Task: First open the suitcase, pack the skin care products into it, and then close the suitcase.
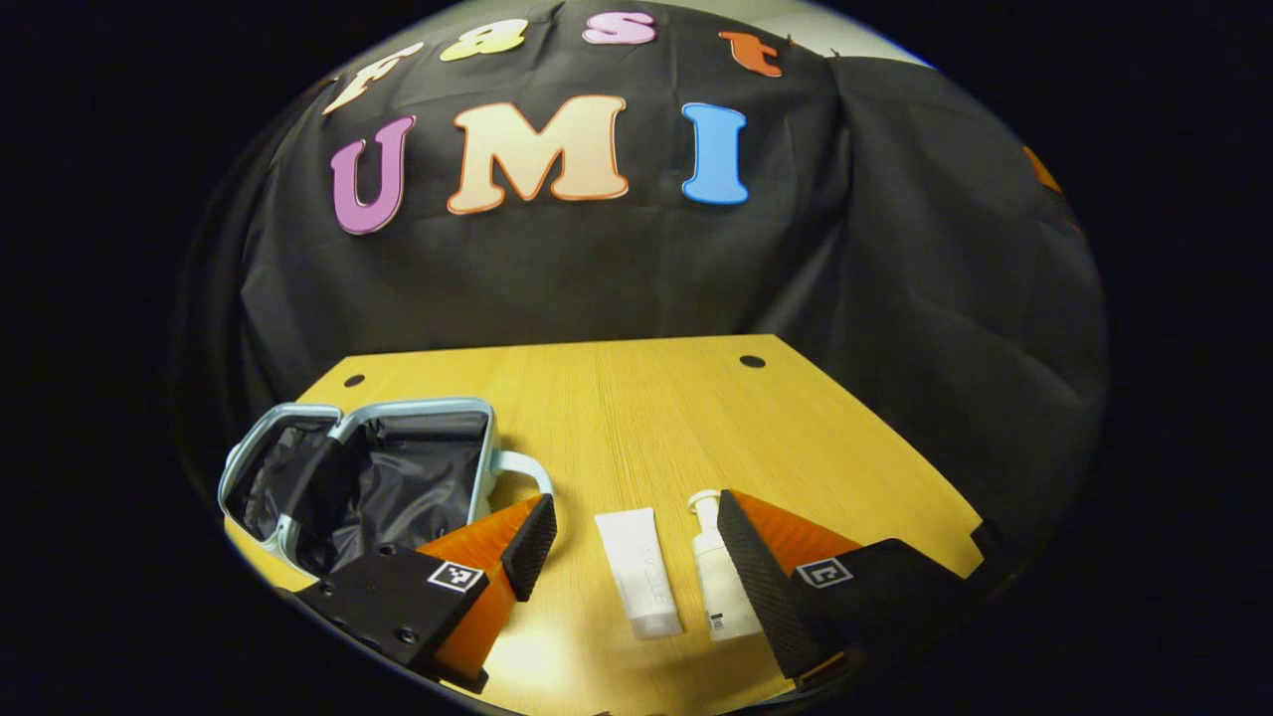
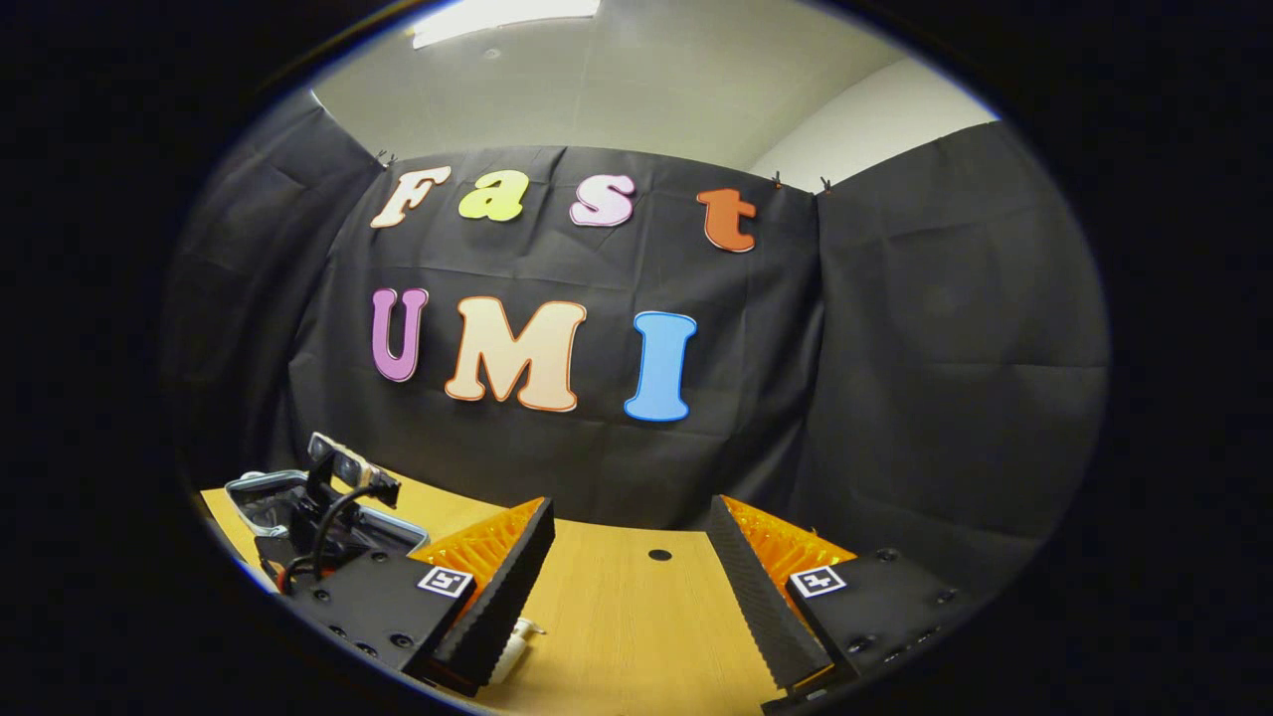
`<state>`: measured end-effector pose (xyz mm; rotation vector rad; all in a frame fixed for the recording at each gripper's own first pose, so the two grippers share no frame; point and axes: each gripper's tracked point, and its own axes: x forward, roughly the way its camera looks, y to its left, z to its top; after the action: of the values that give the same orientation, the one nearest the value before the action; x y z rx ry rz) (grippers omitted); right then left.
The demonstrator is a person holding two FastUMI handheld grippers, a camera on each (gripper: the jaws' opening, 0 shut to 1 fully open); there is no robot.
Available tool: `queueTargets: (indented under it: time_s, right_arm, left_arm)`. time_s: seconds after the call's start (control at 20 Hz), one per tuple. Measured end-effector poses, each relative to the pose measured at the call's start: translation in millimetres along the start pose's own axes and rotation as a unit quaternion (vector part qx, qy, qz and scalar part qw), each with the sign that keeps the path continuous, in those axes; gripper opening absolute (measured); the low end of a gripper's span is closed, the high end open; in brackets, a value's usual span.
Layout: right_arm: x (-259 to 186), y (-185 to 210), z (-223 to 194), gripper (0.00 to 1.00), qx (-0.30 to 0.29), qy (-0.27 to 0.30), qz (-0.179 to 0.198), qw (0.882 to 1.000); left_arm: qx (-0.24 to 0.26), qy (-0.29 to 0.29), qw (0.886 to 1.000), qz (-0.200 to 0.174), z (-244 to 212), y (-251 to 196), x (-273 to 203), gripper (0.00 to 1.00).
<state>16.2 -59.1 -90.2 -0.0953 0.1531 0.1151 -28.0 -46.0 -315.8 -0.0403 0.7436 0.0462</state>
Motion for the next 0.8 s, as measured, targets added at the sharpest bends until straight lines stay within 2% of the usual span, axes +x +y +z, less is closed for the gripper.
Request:
queueTargets:
  time_s: [0.4,0.75,0.8]
  right_arm:
    - [-4.3,-11.7,-13.8,1.00,-0.021,0.014,-0.009,1.000]
    - [-5.3,-16.1,-21.3,1.00,-0.023,0.025,-0.015,0.999]
    - [-4.6,-16.7,-23.1,1.00,-0.023,0.026,-0.016,0.999]
  left_arm:
    - [0.001,0.081,0.997,0.008,-58.8,5.1,30.4,0.94]
    - [-0.033,0.163,0.986,0.014,-113.8,10.0,49.5,0.93]
    - [-0.024,0.153,0.988,0.016,-112.2,10.7,50.5,0.93]
